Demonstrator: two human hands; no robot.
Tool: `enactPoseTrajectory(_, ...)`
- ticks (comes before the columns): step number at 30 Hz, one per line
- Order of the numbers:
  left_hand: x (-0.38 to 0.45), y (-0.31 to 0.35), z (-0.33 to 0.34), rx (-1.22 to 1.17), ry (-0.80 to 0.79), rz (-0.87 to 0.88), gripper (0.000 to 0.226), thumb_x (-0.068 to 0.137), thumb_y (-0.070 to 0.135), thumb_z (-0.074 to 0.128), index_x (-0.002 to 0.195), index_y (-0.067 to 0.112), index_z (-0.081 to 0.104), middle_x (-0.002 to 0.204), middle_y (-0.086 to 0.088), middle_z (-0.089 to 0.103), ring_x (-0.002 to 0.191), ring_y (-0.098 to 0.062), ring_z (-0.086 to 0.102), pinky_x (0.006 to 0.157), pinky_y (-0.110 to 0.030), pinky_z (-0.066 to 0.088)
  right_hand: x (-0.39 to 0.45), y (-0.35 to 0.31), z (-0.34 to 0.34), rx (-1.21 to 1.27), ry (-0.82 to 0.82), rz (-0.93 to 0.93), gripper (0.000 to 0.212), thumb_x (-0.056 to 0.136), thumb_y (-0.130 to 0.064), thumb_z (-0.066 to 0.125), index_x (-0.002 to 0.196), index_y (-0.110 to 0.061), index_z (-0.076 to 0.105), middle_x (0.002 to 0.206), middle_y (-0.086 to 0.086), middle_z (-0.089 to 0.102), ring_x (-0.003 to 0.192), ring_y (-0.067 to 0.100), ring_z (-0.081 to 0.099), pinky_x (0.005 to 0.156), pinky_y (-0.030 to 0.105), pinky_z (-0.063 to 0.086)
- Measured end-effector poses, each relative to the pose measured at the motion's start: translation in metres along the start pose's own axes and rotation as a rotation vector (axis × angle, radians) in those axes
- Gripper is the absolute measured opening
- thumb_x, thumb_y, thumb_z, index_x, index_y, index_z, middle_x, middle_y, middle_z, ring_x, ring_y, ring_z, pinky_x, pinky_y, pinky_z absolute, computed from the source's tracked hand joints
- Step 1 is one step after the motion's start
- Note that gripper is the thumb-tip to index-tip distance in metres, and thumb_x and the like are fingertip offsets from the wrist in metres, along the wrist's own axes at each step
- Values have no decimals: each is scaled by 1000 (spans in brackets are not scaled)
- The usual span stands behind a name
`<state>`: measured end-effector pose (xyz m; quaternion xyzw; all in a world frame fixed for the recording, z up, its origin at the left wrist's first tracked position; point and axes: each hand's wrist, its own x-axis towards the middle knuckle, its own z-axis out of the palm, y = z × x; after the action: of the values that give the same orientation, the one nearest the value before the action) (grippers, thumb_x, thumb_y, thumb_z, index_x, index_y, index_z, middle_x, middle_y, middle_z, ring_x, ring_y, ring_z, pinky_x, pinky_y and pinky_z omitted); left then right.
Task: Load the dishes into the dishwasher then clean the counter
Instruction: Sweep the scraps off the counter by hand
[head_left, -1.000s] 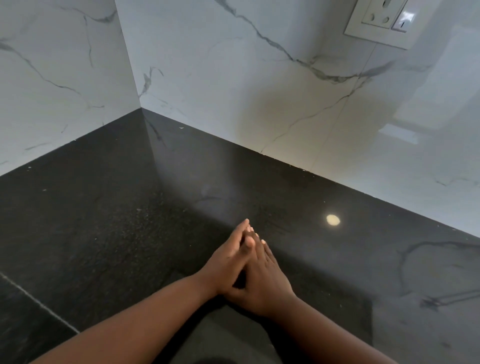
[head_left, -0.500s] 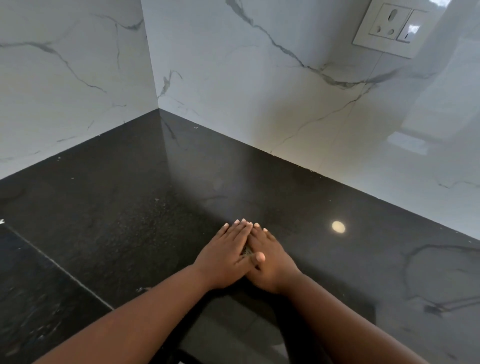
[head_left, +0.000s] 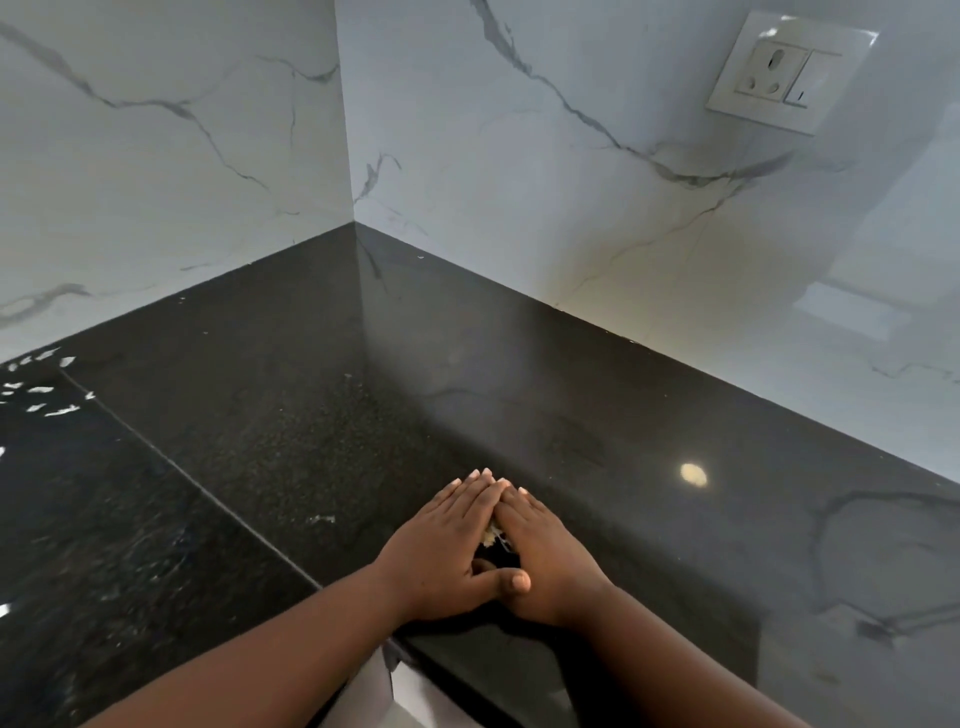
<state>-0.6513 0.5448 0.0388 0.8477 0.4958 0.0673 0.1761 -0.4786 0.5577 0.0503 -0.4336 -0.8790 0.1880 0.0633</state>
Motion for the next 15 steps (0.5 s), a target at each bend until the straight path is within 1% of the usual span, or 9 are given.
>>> enactPoseTrajectory(3, -15, 11, 6, -2, 51, -16, 117, 70, 92, 16, 155, 14, -3, 163, 2, -3, 145, -2, -17, 119, -24, -9, -12, 0, 6, -3, -22, -52, 82, 92, -55, 46, 156, -23, 6, 162, -7, 5, 145, -1, -8, 115, 15, -10)
enactPoseTrajectory(5, -24, 22, 9, -9, 85, -46, 117, 69, 92, 16, 155, 14, -1, 162, 3, -3, 146, -2, -16, 118, -21, -11, -20, 1, 7, 9, -19, -100, 80, 92, -54, 46, 156, -23, 9, 162, -8, 7, 143, -4, -8, 116, 15, -9)
enactPoseTrajectory(7, -32, 34, 12, -65, 103, -91, 117, 67, 93, 17, 155, 16, 3, 160, 8, 0, 146, -2, -12, 117, -19, -9, -29, -1, 2, 65, 5, -165, 74, 92, -51, 49, 154, -24, 20, 158, -14, 18, 141, -9, -2, 114, 12, -7)
enactPoseTrajectory(8, -35, 38, 14, -145, 119, -119, 116, 67, 94, 19, 155, 19, 7, 159, 10, 4, 147, -2, -6, 118, -18, -5, -33, -1, 0, 148, 27, -193, 70, 91, -53, 49, 152, -25, 28, 153, -17, 28, 140, -10, 8, 115, 11, 0)
enactPoseTrajectory(9, -39, 42, 14, -282, 148, -153, 114, 67, 94, 24, 154, 22, 13, 158, 10, 12, 147, -1, 5, 118, -18, 4, -38, 0, -1, 267, 59, -203, 67, 90, -57, 49, 147, -25, 38, 147, -18, 38, 138, -9, 23, 116, 12, 12)
enactPoseTrajectory(10, -41, 46, 14, -481, 195, -192, 109, 67, 93, 31, 152, 25, 21, 157, 8, 23, 144, 0, 18, 117, -18, 15, -43, 4, 0, 399, 113, -172, 65, 88, -61, 49, 142, -26, 45, 141, -17, 47, 133, -7, 37, 114, 16, 25)
enactPoseTrajectory(11, -42, 51, 12, -704, 273, -234, 103, 68, 91, 39, 147, 27, 29, 152, 5, 36, 139, 0, 30, 112, -17, 26, -47, 9, 2, 516, 182, -104, 63, 85, -64, 52, 137, -29, 50, 138, -15, 53, 127, -4, 46, 111, 22, 35)
enactPoseTrajectory(13, -47, 63, 7, -1069, 532, -391, 86, 72, 85, 46, 133, 25, 47, 139, 0, 53, 128, -7, 49, 102, -18, 41, -52, 20, 3, 703, 294, 46, 50, 81, -57, 61, 125, -36, 55, 132, -12, 59, 122, -2, 53, 109, 31, 41)
enactPoseTrajectory(15, -59, 73, 0, -1384, 789, -604, 73, 82, 75, 40, 118, 15, 59, 127, -11, 62, 115, -18, 60, 93, -26, 47, -55, 27, 0, 803, 346, 146, 36, 86, -42, 66, 120, -37, 58, 127, -11, 62, 119, -1, 55, 108, 36, 43)
